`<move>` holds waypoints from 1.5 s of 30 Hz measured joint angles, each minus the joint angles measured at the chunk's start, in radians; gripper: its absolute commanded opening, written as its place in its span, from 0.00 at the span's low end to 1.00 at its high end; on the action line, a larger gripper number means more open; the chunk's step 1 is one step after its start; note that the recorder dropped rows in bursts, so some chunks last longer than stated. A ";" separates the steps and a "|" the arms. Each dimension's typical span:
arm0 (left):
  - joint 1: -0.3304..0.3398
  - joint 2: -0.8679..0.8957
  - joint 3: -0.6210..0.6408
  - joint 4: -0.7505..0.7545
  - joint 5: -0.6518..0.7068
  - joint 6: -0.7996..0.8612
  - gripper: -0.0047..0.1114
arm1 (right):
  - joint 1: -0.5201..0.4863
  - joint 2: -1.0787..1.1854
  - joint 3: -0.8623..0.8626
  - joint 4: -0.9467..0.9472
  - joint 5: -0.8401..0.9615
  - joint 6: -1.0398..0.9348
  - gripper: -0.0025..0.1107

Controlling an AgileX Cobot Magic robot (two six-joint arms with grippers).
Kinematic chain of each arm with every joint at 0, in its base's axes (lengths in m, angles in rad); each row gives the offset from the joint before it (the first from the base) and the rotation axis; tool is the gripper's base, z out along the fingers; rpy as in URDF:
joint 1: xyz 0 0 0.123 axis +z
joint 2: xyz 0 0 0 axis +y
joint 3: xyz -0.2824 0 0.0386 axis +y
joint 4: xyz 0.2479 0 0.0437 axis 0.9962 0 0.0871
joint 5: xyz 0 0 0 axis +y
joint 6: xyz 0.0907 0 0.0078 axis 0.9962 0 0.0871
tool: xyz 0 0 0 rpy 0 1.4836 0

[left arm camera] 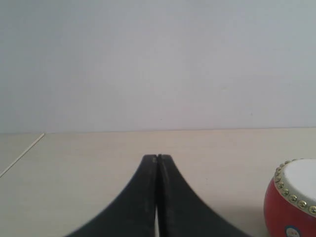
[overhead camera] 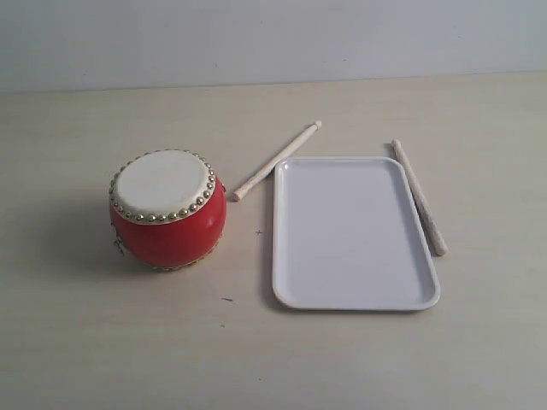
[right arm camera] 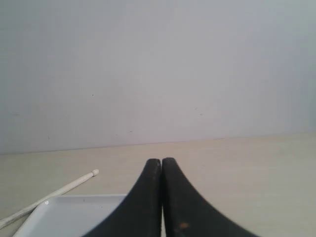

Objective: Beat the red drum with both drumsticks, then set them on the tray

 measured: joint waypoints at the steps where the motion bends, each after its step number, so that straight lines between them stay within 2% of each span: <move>1: 0.000 0.000 0.000 0.000 0.000 0.000 0.04 | 0.000 0.000 0.000 0.000 0.000 0.000 0.02; 22: 0.000 0.000 0.000 0.006 0.000 0.079 0.04 | 0.000 0.000 0.000 0.000 0.000 0.000 0.02; 29: 0.000 0.000 0.000 0.006 -0.063 -0.054 0.04 | 0.000 0.000 0.000 0.000 0.000 0.000 0.02; 35: 0.000 0.000 0.000 0.006 -0.101 -0.096 0.04 | 0.000 0.000 0.000 0.000 -0.004 0.000 0.02; 45: 0.000 -0.001 0.000 0.006 -0.054 -0.143 0.04 | 0.000 0.000 0.000 0.000 -0.008 0.000 0.02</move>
